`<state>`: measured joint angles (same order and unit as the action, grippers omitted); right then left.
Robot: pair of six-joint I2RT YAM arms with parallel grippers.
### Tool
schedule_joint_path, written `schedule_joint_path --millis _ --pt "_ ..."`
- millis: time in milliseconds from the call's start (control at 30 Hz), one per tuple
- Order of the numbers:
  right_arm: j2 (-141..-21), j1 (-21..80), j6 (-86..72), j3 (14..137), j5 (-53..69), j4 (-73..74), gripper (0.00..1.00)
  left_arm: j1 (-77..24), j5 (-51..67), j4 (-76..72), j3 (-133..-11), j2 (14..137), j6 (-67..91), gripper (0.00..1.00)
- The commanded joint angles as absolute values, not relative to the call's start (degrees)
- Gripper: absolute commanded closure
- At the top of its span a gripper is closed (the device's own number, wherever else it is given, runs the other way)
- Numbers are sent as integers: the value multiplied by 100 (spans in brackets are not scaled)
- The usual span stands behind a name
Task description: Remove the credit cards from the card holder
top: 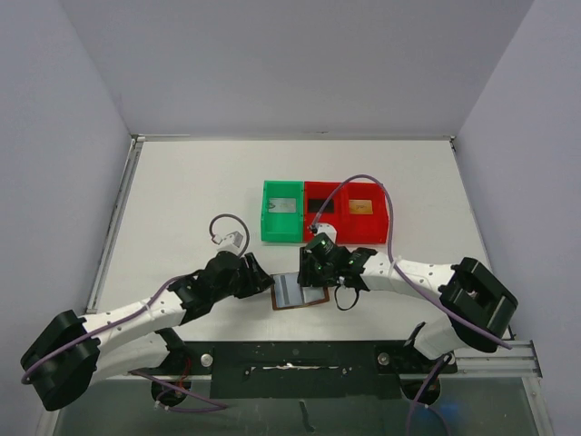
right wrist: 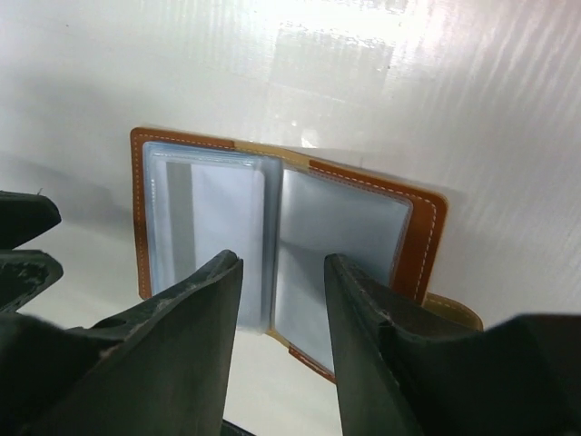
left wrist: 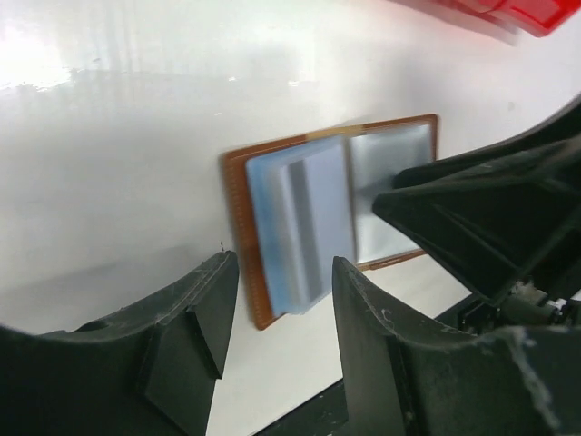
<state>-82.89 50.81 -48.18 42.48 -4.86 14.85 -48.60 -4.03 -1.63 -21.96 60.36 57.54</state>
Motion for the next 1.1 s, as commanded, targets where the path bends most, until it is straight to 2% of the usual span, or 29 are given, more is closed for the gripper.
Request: schedule_joint_path --millis 0,200,567,733,1067 --pt "-8393 5220 -4699 4565 -690 1440 56 -4665 -333 16 -2076 5655 5857 55" --pt "-8842 5443 -4602 5000 -708 1562 50 -4567 -560 282 -2001 5384 6000 55" --pt "-9208 5677 -4545 5527 -1005 2012 25 -4478 -616 559 -1988 5118 5942 54" --pt "-9518 5901 -4610 5771 -1183 2187 25 -4448 -598 617 -1930 5034 5924 54" --pt "-9687 6054 -4771 5871 -1323 2269 34 -4379 -590 727 -1866 4806 5925 54"
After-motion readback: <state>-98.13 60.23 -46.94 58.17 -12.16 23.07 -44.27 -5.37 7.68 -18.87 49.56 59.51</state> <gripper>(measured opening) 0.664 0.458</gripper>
